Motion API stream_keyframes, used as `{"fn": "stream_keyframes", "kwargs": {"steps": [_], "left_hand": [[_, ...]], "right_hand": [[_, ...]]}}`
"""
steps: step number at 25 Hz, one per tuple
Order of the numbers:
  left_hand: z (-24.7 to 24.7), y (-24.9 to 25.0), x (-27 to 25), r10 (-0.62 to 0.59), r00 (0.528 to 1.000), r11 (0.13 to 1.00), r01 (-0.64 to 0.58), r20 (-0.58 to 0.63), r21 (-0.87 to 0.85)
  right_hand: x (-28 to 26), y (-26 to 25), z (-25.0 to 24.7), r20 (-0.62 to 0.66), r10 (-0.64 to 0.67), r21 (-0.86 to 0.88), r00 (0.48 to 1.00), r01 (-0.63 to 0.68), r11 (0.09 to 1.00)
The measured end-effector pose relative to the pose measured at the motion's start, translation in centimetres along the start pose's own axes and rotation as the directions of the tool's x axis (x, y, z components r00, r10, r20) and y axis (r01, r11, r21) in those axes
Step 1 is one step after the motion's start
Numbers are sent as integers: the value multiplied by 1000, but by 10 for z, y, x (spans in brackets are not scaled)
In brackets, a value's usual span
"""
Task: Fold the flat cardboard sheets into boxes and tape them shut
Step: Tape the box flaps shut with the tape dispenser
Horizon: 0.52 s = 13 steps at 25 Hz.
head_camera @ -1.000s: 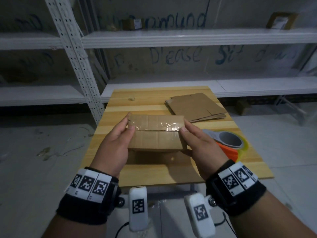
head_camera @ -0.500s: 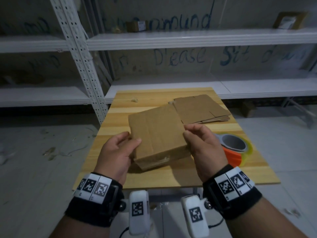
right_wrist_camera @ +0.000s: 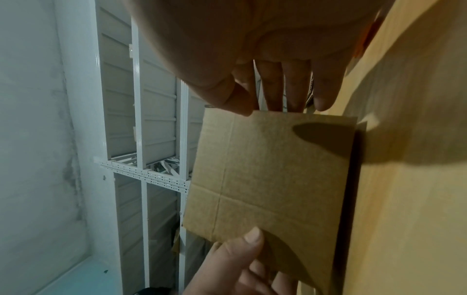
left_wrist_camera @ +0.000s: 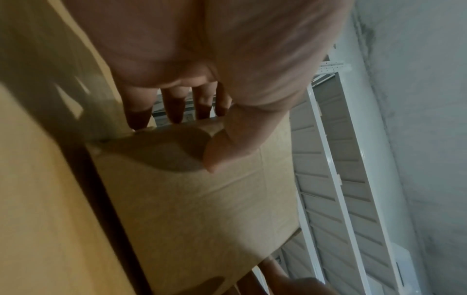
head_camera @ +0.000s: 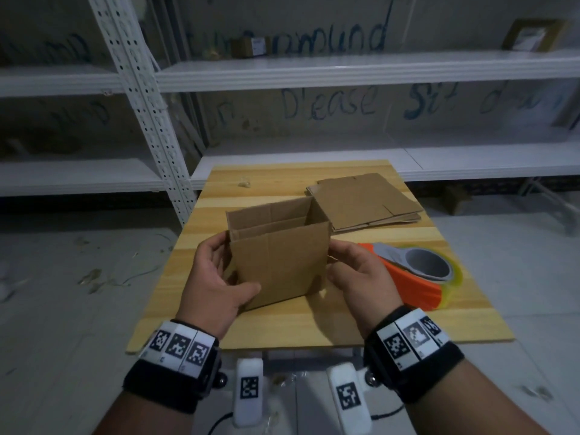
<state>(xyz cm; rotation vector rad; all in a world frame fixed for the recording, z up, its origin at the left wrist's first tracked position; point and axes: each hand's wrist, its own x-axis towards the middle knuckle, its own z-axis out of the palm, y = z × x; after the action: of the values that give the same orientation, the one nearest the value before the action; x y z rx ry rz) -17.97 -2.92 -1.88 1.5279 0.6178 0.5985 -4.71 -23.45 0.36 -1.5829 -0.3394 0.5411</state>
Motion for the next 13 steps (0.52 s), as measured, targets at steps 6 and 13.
{"fn": "stream_keyframes", "kwargs": {"steps": [6, 13], "left_hand": [[3, -13, 6, 47, 997, 993, -40, -66, 112], [4, -12, 11, 34, 997, 989, -23, -75, 148]], "right_hand": [[7, 0, 1, -1, 27, 9, 1000, -27, 1000], [18, 3, 3, 95, 79, 56, 992, -84, 995]]}}
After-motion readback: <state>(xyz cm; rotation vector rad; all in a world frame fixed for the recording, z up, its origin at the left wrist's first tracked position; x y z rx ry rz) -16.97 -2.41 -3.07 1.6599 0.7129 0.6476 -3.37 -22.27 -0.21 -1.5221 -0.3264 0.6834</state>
